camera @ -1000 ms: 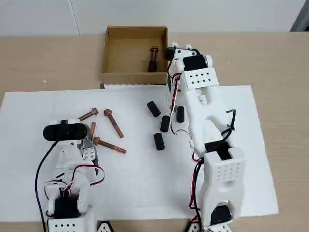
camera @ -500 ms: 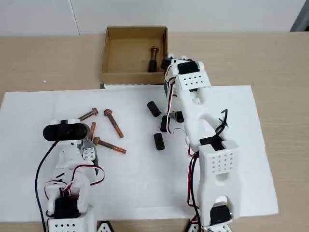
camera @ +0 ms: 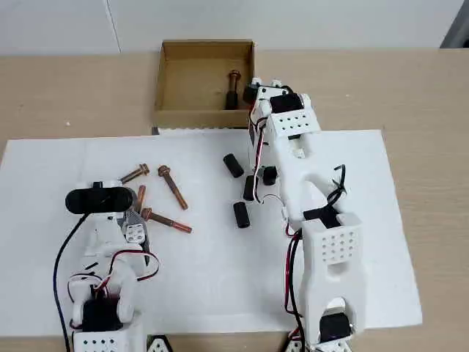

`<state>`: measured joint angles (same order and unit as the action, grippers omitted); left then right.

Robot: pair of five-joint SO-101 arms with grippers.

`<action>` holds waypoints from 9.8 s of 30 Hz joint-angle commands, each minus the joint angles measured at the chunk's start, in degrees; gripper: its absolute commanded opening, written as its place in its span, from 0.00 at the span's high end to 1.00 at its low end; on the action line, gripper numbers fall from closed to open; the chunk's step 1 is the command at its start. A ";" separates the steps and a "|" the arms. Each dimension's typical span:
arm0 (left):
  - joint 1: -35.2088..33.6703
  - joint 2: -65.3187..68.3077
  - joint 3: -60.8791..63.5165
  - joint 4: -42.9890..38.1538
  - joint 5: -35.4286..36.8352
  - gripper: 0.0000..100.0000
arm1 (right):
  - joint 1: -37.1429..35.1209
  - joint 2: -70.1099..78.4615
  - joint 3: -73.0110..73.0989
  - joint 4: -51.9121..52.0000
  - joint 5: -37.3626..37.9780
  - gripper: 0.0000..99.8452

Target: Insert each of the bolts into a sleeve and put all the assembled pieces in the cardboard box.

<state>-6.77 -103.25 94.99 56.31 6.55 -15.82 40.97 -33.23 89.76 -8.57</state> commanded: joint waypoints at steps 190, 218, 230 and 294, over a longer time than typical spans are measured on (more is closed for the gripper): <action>-2.02 140.04 -120.92 38.59 -58.11 0.89 | 13.14 -87.43 64.88 5.67 3.16 1.00; -0.97 143.30 -135.43 43.78 -57.23 1.00 | 13.05 -87.96 64.44 5.58 3.16 1.00; 4.57 130.90 -148.53 44.04 -37.98 1.00 | 12.97 -88.04 56.00 6.11 3.69 1.00; 20.48 -0.97 -20.26 -3.08 8.70 1.00 | -19.65 -144.66 120.88 -46.11 6.07 1.00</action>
<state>13.71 -103.34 75.30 57.01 10.51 -32.70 -103.03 87.47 46.68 -3.12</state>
